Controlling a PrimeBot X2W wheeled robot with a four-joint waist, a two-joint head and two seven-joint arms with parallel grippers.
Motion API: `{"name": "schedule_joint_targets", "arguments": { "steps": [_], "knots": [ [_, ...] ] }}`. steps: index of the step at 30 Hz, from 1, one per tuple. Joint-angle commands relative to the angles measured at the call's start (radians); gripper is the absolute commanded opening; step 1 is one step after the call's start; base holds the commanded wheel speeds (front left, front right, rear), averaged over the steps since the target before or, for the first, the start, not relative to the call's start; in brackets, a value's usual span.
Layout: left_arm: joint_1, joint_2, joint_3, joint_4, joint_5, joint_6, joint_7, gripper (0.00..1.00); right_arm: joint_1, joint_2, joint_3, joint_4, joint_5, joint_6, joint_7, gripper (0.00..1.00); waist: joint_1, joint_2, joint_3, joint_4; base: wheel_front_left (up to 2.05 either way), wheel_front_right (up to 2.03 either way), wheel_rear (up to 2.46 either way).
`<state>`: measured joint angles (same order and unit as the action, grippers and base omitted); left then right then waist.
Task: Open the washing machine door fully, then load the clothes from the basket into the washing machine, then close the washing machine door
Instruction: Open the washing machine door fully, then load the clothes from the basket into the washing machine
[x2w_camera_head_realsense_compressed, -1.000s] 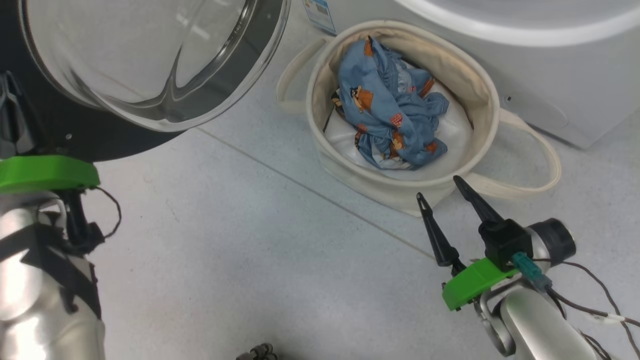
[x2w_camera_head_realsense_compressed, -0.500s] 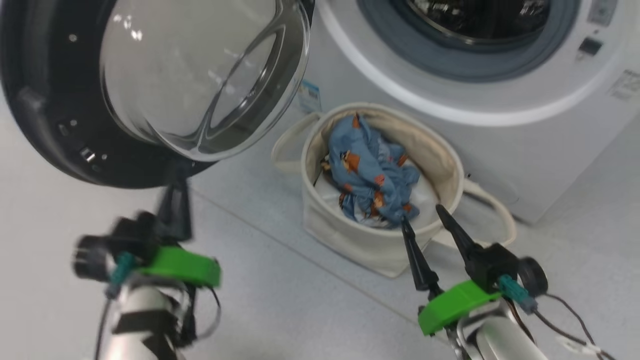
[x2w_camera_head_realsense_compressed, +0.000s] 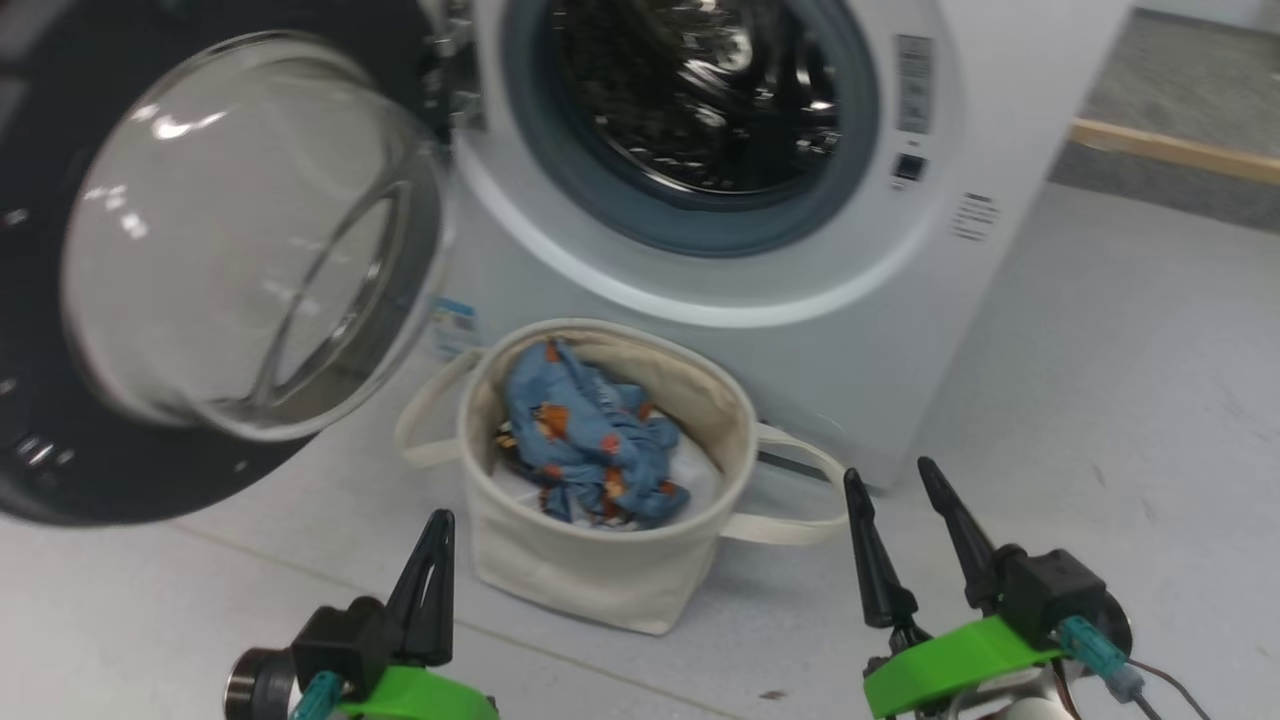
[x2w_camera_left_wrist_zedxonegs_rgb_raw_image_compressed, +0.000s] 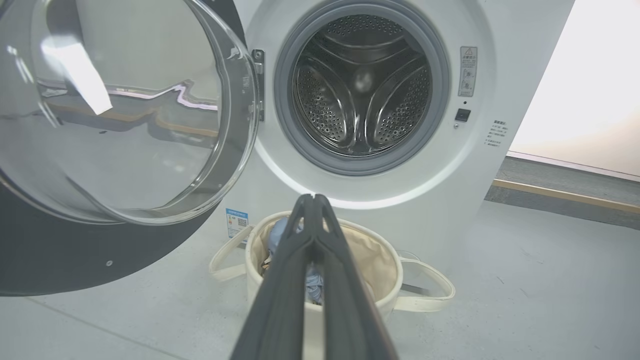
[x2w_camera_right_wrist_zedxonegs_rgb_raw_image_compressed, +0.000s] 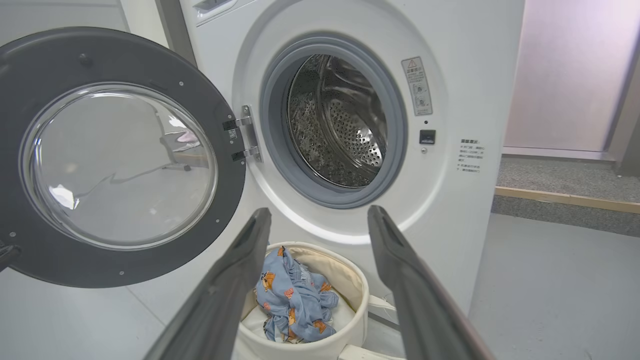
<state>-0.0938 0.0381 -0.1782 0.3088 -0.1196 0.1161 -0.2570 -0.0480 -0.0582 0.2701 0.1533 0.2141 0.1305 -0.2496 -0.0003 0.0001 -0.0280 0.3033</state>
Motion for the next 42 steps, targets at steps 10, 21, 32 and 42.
{"name": "schedule_joint_targets", "arguments": {
  "steps": [10,21,32,42],
  "knots": [
    [0.016,0.012,0.025,-0.106,-0.042,0.032,-0.005,0.00,-0.020,0.008,-0.066,-0.077,0.006,0.000,-0.012,1.00,0.0003,-0.0001,0.036,-0.201,0.00,0.00,0.00],
    [0.028,0.012,0.032,-0.132,-0.036,0.033,-0.005,1.00,-0.035,0.008,-0.124,-0.055,0.016,0.000,-0.012,1.00,0.0003,-0.0001,0.072,-0.237,0.00,0.00,0.00],
    [0.031,0.012,0.035,-0.130,-0.052,0.034,-0.005,1.00,-0.045,0.008,-0.135,-0.014,-0.018,0.000,-0.012,1.00,0.0003,-0.0001,0.086,-0.246,0.00,0.00,0.00],
    [0.025,0.012,0.024,-0.110,-0.015,0.065,-0.005,1.00,-0.053,0.008,-0.128,-0.001,-0.017,0.000,-0.012,1.00,0.0003,-0.0001,0.091,-0.244,0.00,0.00,0.00]
  ]
}}
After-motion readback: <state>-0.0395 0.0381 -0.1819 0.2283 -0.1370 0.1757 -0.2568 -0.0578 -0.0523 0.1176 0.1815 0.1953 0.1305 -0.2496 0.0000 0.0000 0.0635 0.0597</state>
